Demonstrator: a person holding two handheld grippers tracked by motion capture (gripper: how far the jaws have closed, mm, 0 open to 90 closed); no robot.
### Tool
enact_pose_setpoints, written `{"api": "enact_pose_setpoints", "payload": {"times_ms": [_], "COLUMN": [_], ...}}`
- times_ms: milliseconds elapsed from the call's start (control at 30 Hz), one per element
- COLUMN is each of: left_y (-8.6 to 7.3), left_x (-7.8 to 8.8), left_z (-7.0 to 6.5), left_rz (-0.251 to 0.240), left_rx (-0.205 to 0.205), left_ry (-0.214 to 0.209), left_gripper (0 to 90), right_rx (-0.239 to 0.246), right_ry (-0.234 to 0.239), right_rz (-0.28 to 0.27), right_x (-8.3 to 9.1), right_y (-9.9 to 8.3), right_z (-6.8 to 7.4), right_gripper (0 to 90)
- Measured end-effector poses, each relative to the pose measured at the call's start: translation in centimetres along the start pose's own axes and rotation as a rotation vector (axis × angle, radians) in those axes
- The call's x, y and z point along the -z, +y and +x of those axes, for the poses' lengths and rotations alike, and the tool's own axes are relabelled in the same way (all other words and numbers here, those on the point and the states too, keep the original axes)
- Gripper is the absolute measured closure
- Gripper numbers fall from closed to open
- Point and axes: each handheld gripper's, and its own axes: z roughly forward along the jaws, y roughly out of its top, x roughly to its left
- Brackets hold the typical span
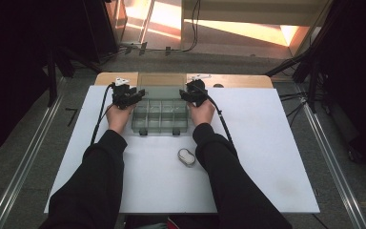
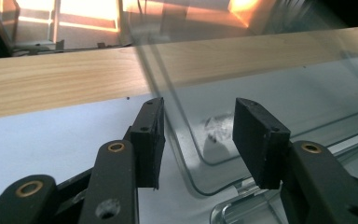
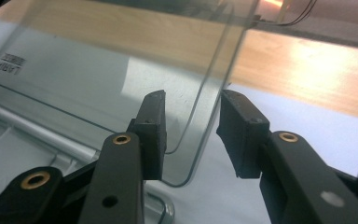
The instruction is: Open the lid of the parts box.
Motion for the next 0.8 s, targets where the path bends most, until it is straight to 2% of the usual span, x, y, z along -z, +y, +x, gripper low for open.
{"api": "enact_pose_setpoints", "payload": {"times_ms": [200, 267, 300, 433, 600, 700, 800], "left_y": [-0.1, 0.0, 0.0, 0.3, 1.0, 1.4, 1.6], "left_x": [0.0, 0.1, 0.2, 0.6, 1.6, 2.3, 2.7], "left_z": [0.1, 0.0, 0.0, 0.0, 0.0, -0.1, -0.1], "left_rz": [0.017, 0.025, 0.028, 0.035, 0.033, 0.036, 0.063], "left_rx": [0.013, 0.009, 0.012, 0.02, 0.072, 0.07, 0.102], "left_ry": [-0.002, 0.001, 0.0, -0.013, -0.054, -0.069, -0.105], "left_gripper": [49.0, 46.4, 44.0, 40.7, 38.0, 37.9, 33.4], "right_rx": [-0.002, -0.018, -0.052, -0.071, -0.07, -0.069, -0.091], "right_ry": [-0.006, 0.009, 0.039, 0.076, 0.111, 0.126, 0.17], "right_rz": [0.003, 0.007, 0.007, 0.028, 0.034, 0.034, 0.038], "right_x": [-0.1, 0.1, 0.5, 1.4, 2.4, 2.7, 3.3], "right_y": [-0.1, 0.1, 0.3, 0.6, 0.7, 0.6, 0.5], "right_z": [0.2, 0.1, -0.1, -0.3, -0.1, -0.2, -0.3], "right_gripper": [58.2, 56.9, 53.6, 49.5, 45.0, 42.3, 37.9]}}
